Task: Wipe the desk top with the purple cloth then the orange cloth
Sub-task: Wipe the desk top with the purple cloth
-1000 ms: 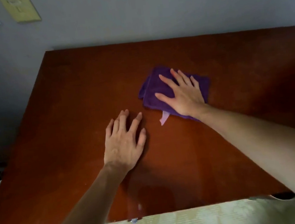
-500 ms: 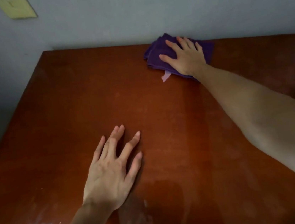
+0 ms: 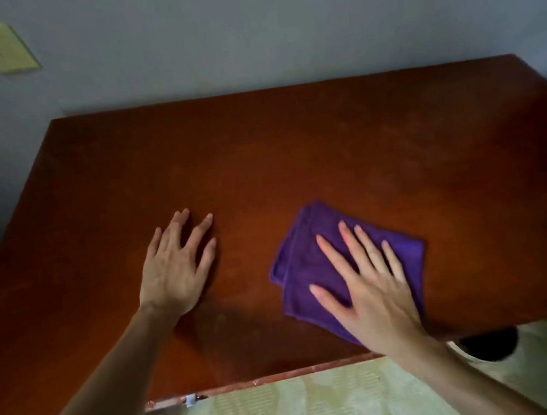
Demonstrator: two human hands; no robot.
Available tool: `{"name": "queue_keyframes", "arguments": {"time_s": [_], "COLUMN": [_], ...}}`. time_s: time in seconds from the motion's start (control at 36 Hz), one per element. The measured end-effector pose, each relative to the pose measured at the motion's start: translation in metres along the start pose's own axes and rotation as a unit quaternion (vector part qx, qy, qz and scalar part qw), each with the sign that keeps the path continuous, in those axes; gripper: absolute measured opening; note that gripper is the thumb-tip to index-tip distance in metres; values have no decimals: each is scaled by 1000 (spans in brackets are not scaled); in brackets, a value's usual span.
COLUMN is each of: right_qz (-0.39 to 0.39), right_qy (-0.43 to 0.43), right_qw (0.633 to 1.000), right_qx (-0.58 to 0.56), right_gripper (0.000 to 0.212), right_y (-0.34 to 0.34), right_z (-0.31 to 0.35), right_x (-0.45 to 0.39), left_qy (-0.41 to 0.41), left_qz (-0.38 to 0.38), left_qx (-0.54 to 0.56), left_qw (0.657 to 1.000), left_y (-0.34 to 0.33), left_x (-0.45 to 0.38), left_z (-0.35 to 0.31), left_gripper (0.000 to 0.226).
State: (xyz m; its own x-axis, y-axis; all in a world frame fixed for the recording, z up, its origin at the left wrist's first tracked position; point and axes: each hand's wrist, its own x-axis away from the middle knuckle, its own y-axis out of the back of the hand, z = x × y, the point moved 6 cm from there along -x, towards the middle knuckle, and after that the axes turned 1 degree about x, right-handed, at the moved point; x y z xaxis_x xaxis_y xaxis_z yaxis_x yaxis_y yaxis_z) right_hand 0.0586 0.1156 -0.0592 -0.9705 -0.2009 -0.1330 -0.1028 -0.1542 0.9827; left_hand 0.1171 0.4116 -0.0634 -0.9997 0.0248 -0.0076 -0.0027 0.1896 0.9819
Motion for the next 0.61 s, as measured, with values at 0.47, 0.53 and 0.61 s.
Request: {"name": "queue_keyframes", "arguments": {"time_s": [0.47,0.53,0.61], "right_qz": [16,30,52], "right_qy": [-79,-70,-61], "right_qw": [997,997,996], "right_qx": [-13,-19,-24], "right_gripper": [81,79,78], "right_y": [-14,-19,-24], "right_z": [-58,-64,-72], "right_x": [-153,-201,-273], "left_qy": [45,58,61], "left_qz": [-89,-77,-62], "left_qx": [98,60,24], "left_qw": [990,994,996], "left_y": [-26,-35,-40], "left_x": [-30,-36,-41], "left_z": [-157,-169,-178], "left_gripper": [54,57,59]}}
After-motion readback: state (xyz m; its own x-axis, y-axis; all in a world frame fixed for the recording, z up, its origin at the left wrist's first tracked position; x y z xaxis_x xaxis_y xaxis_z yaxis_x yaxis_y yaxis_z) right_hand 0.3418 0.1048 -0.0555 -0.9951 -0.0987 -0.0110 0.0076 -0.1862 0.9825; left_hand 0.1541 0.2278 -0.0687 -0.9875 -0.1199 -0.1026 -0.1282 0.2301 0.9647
